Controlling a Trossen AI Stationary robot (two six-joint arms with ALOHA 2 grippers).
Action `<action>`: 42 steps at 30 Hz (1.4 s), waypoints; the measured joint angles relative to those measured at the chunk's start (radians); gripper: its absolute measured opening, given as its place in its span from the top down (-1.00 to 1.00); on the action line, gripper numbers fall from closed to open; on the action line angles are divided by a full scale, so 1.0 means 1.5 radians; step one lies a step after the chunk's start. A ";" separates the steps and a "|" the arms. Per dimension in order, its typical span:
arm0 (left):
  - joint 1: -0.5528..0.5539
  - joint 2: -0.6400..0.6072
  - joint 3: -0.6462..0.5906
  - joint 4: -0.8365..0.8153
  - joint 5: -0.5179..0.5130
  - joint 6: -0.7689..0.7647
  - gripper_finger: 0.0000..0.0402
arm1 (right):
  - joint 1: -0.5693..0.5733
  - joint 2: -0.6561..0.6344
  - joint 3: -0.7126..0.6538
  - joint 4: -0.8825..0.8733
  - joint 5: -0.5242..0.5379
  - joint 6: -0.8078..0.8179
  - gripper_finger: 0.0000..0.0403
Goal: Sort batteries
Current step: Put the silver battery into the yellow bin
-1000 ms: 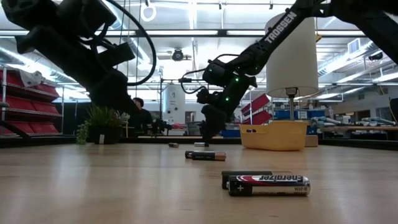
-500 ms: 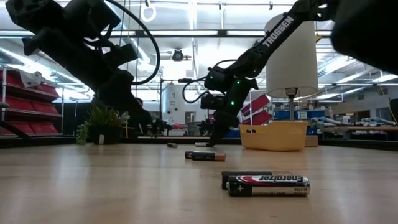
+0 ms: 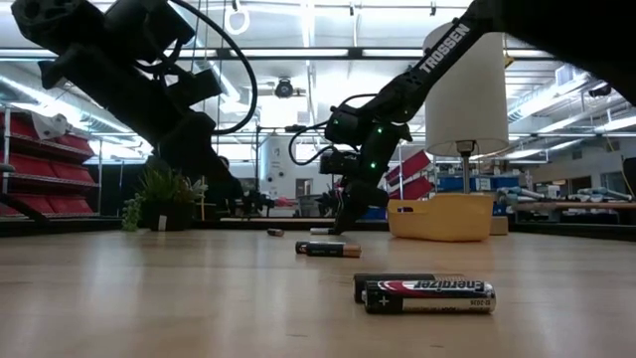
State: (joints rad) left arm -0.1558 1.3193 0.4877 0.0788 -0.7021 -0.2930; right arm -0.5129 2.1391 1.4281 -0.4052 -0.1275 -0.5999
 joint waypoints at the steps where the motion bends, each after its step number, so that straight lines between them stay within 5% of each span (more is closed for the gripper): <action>1: 0.000 0.000 0.000 0.000 0.000 -0.002 0.60 | 0.001 0.000 0.000 -0.008 0.004 0.000 0.73; 9: 0.000 0.000 0.000 -0.002 0.011 -0.002 0.60 | 0.025 -0.041 -0.006 -0.064 0.044 0.001 0.73; 19: 0.000 0.000 0.000 0.005 0.011 -0.004 0.60 | 0.037 -0.030 0.007 0.049 0.004 -0.030 0.78; 28: 0.001 0.000 0.000 0.003 0.018 -0.004 0.60 | 0.032 0.024 0.129 -0.077 0.002 -0.039 0.85; 42: 0.004 0.000 0.000 0.009 0.025 -0.008 0.60 | 0.022 0.056 0.199 -0.217 -0.031 -0.056 0.86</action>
State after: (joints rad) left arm -0.1505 1.3193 0.4877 0.0925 -0.6644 -0.3047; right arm -0.4800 2.2228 1.7268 -0.7305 -0.1737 -0.6838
